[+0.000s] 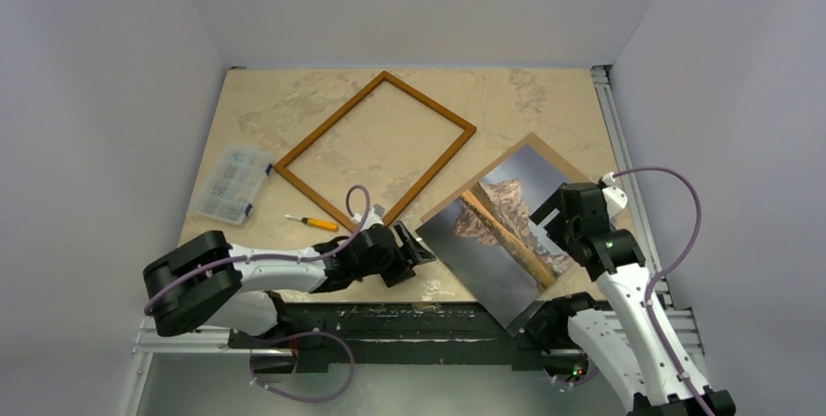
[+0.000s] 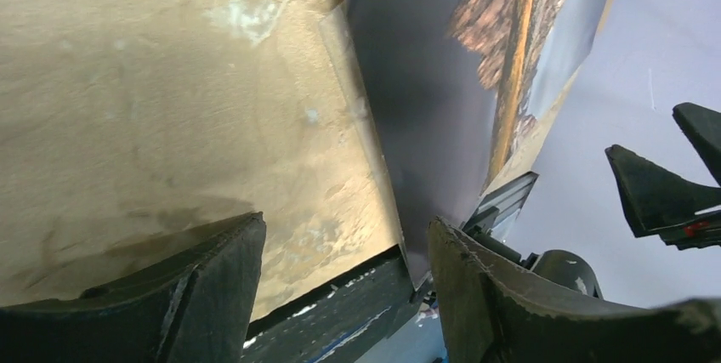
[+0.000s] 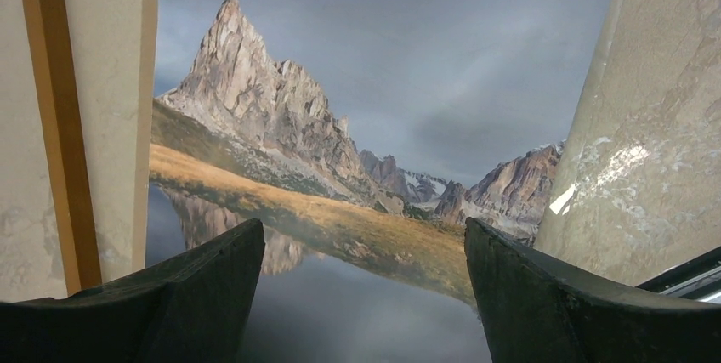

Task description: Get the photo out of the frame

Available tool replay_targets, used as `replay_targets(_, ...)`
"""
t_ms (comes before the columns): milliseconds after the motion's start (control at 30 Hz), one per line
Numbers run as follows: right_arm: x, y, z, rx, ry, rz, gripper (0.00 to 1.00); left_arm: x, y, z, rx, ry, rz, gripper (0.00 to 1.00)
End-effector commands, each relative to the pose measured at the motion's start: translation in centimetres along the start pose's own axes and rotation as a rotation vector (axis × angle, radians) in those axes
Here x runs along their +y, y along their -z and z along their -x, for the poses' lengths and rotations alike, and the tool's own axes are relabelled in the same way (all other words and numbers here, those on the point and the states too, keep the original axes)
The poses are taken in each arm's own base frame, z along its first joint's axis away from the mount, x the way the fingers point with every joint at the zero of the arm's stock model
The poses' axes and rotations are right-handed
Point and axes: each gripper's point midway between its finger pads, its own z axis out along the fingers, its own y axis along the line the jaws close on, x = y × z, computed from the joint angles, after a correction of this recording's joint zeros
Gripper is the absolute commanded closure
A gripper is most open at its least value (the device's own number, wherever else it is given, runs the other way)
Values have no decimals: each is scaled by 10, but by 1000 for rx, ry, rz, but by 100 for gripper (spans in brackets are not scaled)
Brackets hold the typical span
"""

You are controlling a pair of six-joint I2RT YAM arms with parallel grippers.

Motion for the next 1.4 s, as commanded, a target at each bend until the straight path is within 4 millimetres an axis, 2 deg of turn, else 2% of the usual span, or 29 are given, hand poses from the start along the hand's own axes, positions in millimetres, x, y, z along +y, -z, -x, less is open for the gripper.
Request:
replay_targets(0, 4, 4, 5, -14, -11, 23, 15, -15, -13, -3, 12, 18, -21, 31)
replay_targets(100, 2, 10, 9, -25, -5, 16, 15, -23, -26, -6, 27, 52, -28, 31)
replay_targets(200, 1, 15, 13, -38, -5, 16, 15, -19, -38, -5, 12, 120, -50, 39)
replay_targets(333, 0, 18, 14, -48, -9, 23, 14, -10, -44, 3, -41, 156, -59, 45)
replay_targets(433, 2, 16, 13, -41, -8, 29, 14, -11, -49, 8, -68, 165, -87, 48)
replay_targets(567, 5, 15, 12, -27, -3, 32, 15, -12, -56, 9, -76, 180, -131, 57)
replay_targets(667, 6, 16, 13, -30, -2, 31, 15, -11, -56, 18, -126, 170, -194, 62)
replay_targets(767, 5, 16, 13, -31, -3, 33, 15, -16, -52, 26, -174, 149, -261, 70)
replay_targets(1067, 4, 13, 8, -15, 2, 29, 15, -28, -54, 37, -213, 165, -318, 99)
replay_targets(1233, -8, 10, 11, -43, -8, -30, 14, -34, -54, 49, -240, 180, -327, 100)
replay_targets(1367, -22, 3, 11, -68, -70, -115, 5, -39, -55, 59, -256, 190, -336, 100)
